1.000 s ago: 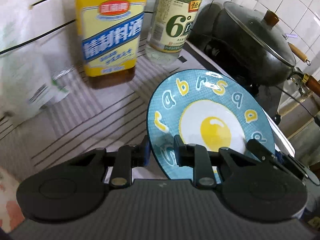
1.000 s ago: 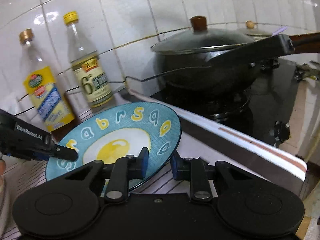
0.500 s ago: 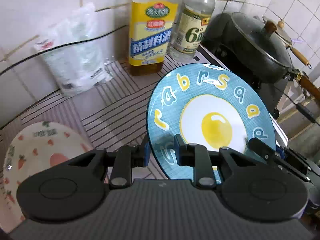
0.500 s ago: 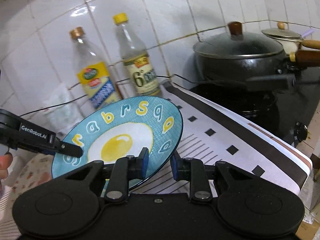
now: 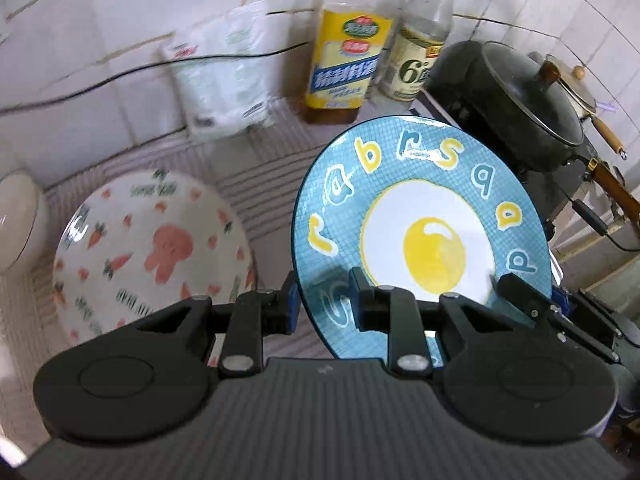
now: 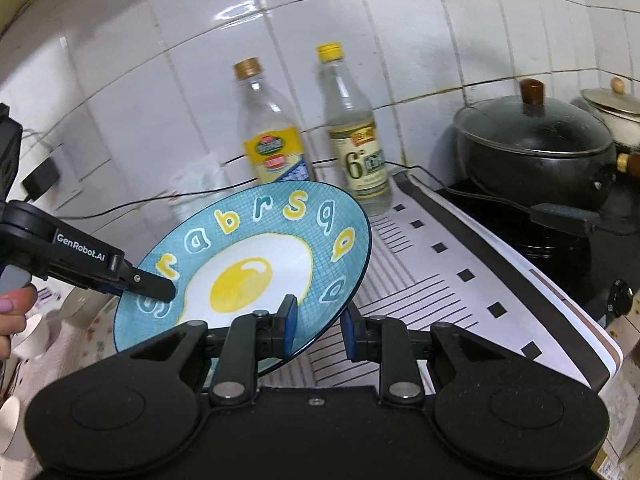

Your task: Organize plates and bowls

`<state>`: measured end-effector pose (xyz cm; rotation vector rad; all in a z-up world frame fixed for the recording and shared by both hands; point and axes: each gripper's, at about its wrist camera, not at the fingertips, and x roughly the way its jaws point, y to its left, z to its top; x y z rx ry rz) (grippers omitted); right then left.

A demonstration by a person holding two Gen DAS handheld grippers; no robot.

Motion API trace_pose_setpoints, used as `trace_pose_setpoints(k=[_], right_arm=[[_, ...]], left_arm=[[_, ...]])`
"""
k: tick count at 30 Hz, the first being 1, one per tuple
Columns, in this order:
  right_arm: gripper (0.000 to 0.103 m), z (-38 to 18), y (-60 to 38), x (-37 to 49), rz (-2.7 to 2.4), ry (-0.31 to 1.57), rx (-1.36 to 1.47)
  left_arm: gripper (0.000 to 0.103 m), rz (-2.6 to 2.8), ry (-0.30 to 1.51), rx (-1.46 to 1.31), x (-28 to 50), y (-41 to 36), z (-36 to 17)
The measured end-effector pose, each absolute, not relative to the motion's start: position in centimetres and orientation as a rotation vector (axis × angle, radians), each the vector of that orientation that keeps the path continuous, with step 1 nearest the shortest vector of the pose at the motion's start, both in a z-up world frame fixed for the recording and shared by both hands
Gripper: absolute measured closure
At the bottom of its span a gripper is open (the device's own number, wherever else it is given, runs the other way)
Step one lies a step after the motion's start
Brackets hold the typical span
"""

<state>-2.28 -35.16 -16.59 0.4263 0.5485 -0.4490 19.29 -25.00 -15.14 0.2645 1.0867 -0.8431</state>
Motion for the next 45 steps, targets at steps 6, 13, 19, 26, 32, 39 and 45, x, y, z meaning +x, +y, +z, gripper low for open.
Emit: trace_pose_setpoints(k=[6,13,19,26,32,39,45], right_arm=[[0.075,-16.1,-33.5,-2.5,-0.365,0.561,0.432],[0.075,-15.5,-31.0,-1.6,-0.258,0.581,0.404],[0.075,-16.0,-28.9,0.2,-0.173,0.601,0.386],[0.075,-17.7,-26.9,3.2,-0.100,0.632,0.387],[0.075,-18.9,-26.6,6.3,-0.050,0.675,0.377],[0.075,-20.5,-26.8,9.5,-0.028,0.727,0.373],[0.075,-21.5,-26.8,11.9,-0.026,0.780,0.374]], left_arm=[[0.080,-0.792,1.096,0.263,18.3,-21.5,-14.4],[0.080,-0.711,1.102,0.209,18.4,-17.3,-13.6],[0.079,-0.647,1.126,0.179,19.5,-14.0,-14.0],[0.079,-0.573,1.150,0.156,21.6,-11.2,-15.4],[0.078,-0.525,1.182,0.135,23.7,-9.8,-17.0],[0.077,-0.495,1.230,0.119,25.5,-9.0,-19.6],[0.077,-0.464,1.255,0.129,26.9,-9.3,-20.8]])
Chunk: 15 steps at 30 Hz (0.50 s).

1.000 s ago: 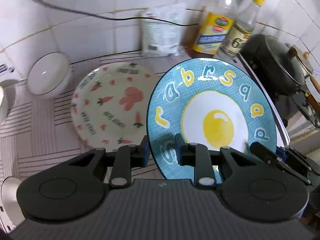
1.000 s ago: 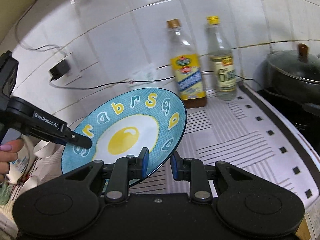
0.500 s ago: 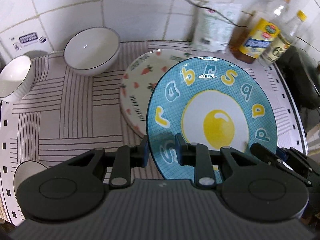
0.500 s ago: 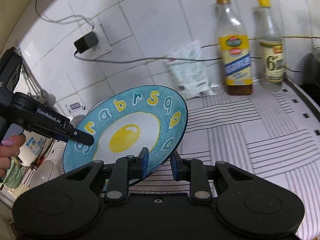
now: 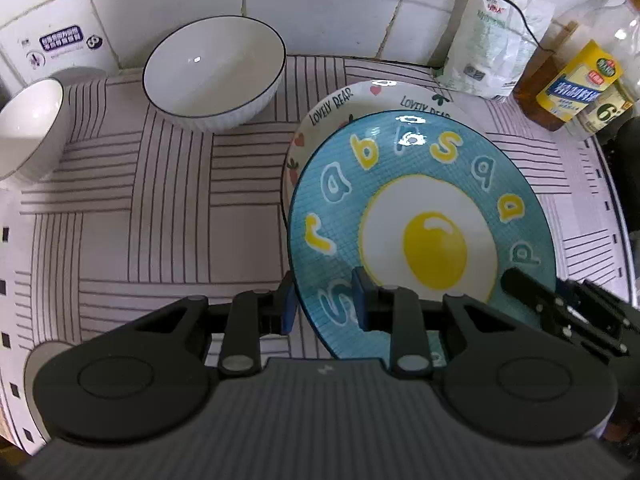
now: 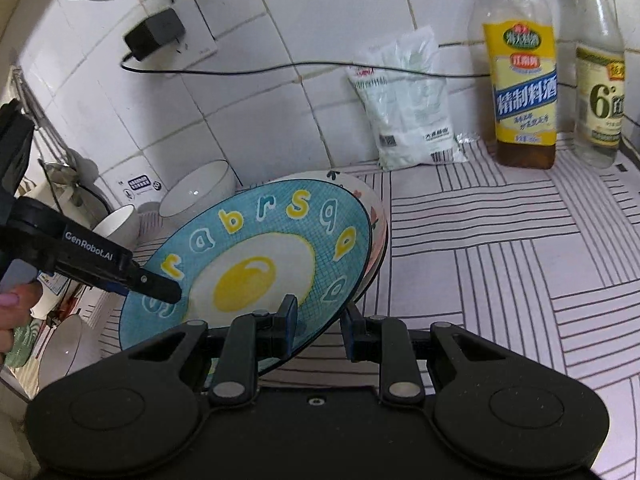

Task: Organize plates and bowls
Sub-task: 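Lower the blue plate onto the pink plate and open the right gripper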

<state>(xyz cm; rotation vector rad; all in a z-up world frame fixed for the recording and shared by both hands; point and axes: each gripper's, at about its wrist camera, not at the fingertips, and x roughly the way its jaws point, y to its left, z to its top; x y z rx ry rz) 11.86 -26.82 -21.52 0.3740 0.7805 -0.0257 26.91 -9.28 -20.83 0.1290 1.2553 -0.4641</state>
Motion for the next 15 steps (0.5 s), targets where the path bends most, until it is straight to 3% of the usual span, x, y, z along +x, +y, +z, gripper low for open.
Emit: trace_pose_setpoints(k=[15], right_arm=[[0.074,-21.7,-26.5,15.3,-0.115,0.864,0.253]], left_arm=[[0.075,-0.436,1.379,0.071,28.9,-10.2,-22.5]])
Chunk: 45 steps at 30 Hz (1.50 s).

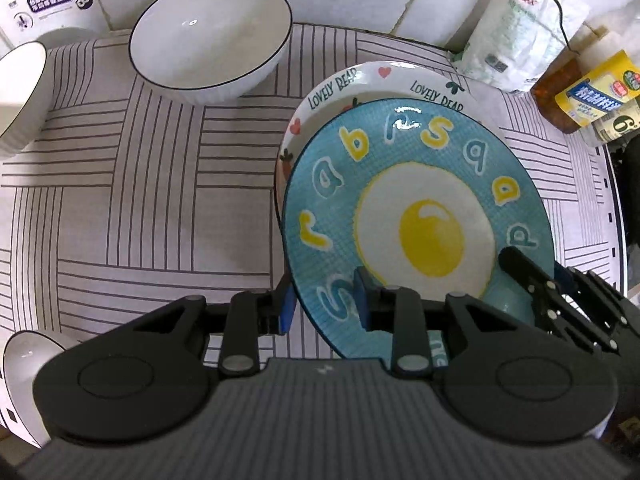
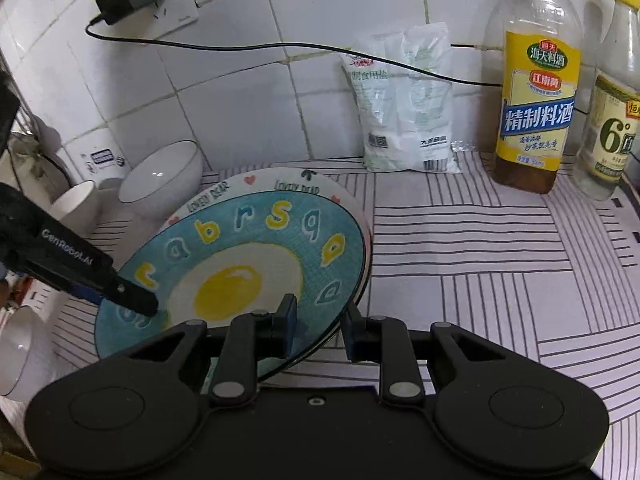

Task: Organize plates and bowls
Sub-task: 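Lower the blue plate onto the pink plate and open the right gripper, then move the left gripper to a white bowl and grasp its rim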

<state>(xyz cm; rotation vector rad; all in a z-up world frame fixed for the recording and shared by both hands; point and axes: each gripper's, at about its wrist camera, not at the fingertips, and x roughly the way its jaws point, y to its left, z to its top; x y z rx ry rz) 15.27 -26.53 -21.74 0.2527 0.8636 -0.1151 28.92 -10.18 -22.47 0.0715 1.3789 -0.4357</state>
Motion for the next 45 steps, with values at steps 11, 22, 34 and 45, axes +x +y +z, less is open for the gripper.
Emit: trace_pose_setpoints(k=[11,22,34,45], right_arm=[[0.062,-22.4,-25.0,16.2,-0.193,0.842,0.172],[0.062,-22.8,-23.9,16.6,-0.199,0.824,0.063],[0.057,-17.3,-22.1,13.4,-0.136,0.795,0.068],[0.034,-12.2,-19.1,7.2,-0.016,0.694,-0.010]], left_arm=[[0.075,-0.412,1.377,0.129,29.3,-11.3,-22.5],[0.078,-0.403,1.340,0.172,28.1,-11.9,-21.9],[0.074,-0.399,1.244,0.255,23.9,-11.7,-17.7],[0.062,-0.418,1.138,0.331,17.3,-9.1,-11.7]])
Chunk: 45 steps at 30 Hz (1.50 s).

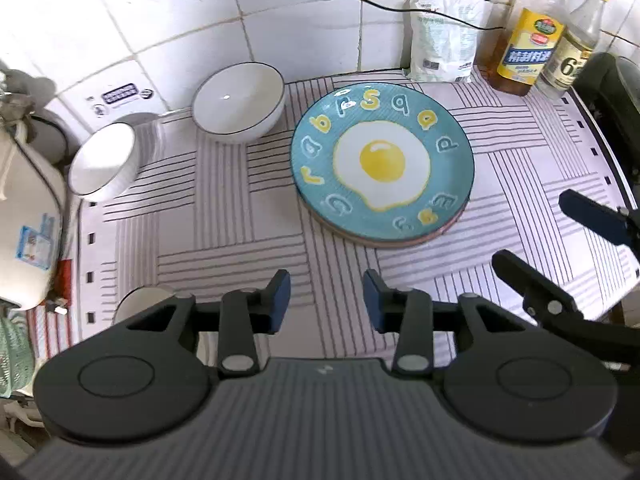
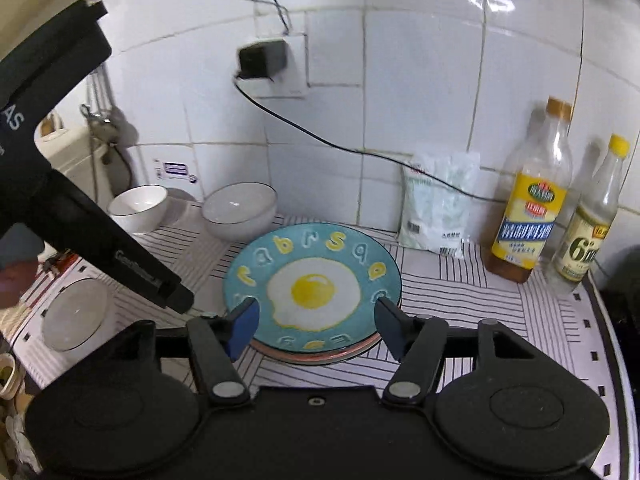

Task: Organize plates and bowls
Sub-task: 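Move the left gripper to a white bowl and grasp its rim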

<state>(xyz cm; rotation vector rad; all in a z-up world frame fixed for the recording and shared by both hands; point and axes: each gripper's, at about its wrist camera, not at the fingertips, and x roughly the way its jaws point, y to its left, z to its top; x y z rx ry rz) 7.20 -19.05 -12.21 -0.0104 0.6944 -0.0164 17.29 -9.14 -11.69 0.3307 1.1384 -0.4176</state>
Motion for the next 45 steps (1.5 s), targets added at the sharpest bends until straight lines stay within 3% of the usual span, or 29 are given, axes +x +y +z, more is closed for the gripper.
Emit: trace_pose_setpoints(k=[10,12,13,17,22,27,45], right_arm=[[0.030,-9.9,-16.2,2.1,0.064,0.688,-0.052],[0.025,-9.7,-15.6,1.2,0.080,0.688,-0.047],[0.017,-9.7,-15.3,0.8,0.089,0.687,-0.048],[0.014,-10.0,-14.3,-0.4,0.114,0.700,-0.057],[0.010,-10.4,-12.7,-1.0,0.166,0.728,-0.065],[0.010,-11.4,-10.1,-1.0,0.237,0.768,-0.084],[0.010,-18.1,1.9,5.0,0.346,0.791,-0.149]], left_arm=[[0.050,-0.399,1.118,0.319,11.3,-4.0,-8.8],[0.047,-0.392,1.115,0.314,10.3,-3.0,-8.5],[0.046,-0.389,1.115,0.311,9.8,-2.6,-8.4],[0.029,-0.390,1.118,0.295,8.5,-0.8,-8.5],[0.017,-0.371,1.129,0.266,7.7,1.9,-9.1],[0.012,-0.346,1.138,0.245,7.9,5.2,-10.1],[0.013,-0.372,1.119,0.137,15.0,16.3,-15.7]])
